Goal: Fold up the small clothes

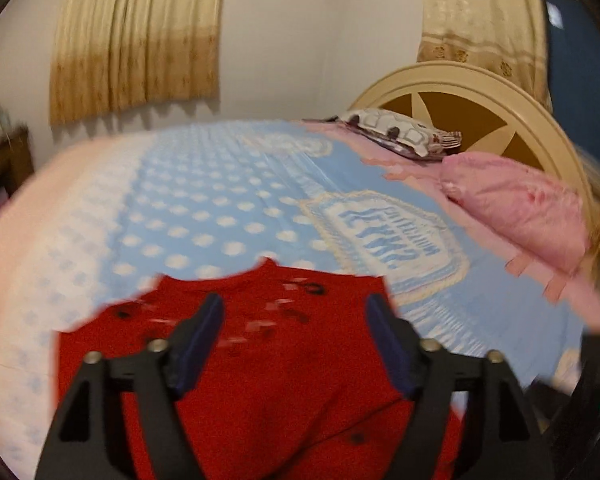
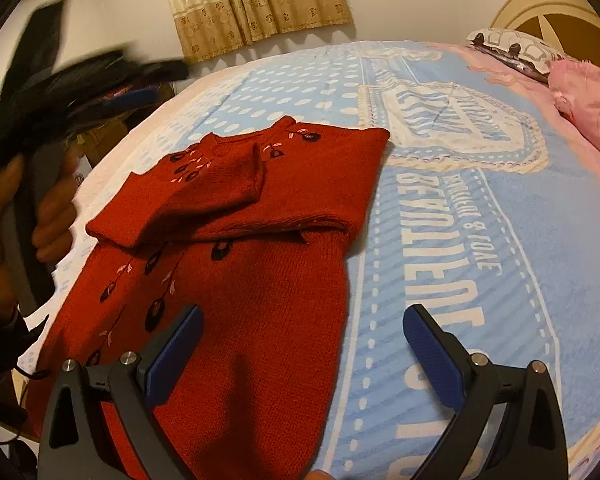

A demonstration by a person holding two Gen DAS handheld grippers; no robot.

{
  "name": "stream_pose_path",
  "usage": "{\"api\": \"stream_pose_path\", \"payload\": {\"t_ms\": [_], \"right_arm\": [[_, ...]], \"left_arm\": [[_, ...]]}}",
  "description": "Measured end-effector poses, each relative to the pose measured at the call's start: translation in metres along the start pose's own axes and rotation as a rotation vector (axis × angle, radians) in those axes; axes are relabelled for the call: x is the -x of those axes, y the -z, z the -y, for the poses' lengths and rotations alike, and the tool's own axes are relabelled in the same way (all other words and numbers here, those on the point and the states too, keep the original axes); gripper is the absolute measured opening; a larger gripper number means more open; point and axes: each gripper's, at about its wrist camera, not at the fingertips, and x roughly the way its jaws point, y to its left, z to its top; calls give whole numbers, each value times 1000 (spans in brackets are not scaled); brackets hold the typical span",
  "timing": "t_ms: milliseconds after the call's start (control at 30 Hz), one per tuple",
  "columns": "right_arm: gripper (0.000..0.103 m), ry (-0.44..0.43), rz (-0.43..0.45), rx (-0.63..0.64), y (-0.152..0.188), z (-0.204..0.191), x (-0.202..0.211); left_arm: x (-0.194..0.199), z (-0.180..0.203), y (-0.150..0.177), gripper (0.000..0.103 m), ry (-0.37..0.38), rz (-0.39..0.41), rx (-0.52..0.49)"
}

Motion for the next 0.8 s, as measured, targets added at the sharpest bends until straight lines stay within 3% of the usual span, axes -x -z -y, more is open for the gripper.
{"api": "stream_pose_path", "payload": {"t_ms": [67, 167, 233, 333, 467, 500, 567, 800], "right_arm": [[100, -13, 11, -14, -1, 2, 4], [100, -9, 15, 2, -7, -1, 9], [100, 12, -3, 62, -17, -10, 10], [100, -23, -44, 97, -38, -22, 7], [98, -50, -102, 134, -75, -45, -13], [85, -51, -110, 134, -79, -49, -18], [77, -52, -133, 112, -95, -55, -35], [78, -25, -150, 112, -115, -76, -73]], "left_arm": [[17, -20, 13, 92, -66, 10, -31], [37, -54, 40, 94, -196, 2, -69], [43, -83, 61, 94, -302, -33, -72], [40, -123, 89, 94, -403, -132, -13], [37, -154, 112, 94, -339, -204, 141], [35, -157, 116, 94, -318, -214, 162], [30, -158, 118, 94, -303, -228, 184], [11, -168, 125, 94, -261, -277, 217]]}}
